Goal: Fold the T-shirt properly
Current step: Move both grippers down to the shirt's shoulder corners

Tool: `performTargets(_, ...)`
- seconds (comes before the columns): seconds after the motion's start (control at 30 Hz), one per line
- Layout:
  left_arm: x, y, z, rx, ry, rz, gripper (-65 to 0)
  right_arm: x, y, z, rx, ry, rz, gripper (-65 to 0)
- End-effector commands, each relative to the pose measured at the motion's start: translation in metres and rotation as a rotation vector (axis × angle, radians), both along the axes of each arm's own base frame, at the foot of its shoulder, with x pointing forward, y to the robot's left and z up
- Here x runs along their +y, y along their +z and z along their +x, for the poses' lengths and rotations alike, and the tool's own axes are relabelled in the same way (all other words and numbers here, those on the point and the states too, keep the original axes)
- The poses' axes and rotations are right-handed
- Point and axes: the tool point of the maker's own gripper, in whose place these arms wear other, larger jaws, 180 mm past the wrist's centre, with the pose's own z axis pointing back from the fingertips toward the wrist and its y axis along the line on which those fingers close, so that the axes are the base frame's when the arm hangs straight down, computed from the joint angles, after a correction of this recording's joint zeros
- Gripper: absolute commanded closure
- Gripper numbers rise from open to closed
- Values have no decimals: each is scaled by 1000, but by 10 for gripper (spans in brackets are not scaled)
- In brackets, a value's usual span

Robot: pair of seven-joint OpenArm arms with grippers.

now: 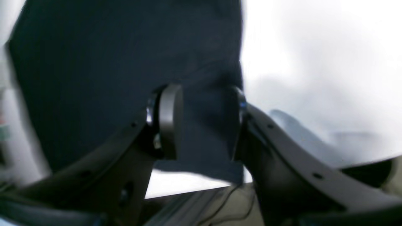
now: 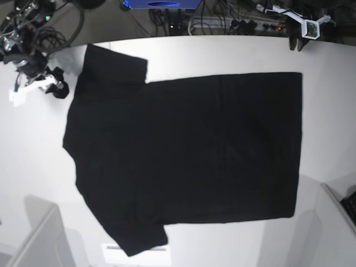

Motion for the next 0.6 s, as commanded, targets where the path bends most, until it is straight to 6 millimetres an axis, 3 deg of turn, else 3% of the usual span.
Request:
performTargets(0.0,0,6,0,-15,-3,5,-186,-1,8,5,-27,11,18,-221)
performTargets(0.13,1,6,7,-45,59,-79,-303,-8,-17,0,55,2,91,-252)
performTargets(0.3,0,4,9,-56,109,-220,-306,-10,-38,-4,120,16,129,-266)
performTargets(0.4,-2,3,13,-64,95,-231,-308,-12,-43,-1,122,1,143,-266)
performTargets(0.57,4,-13,15,27,114,-228,-314,-17,-68,-6,152,-68,195,-266)
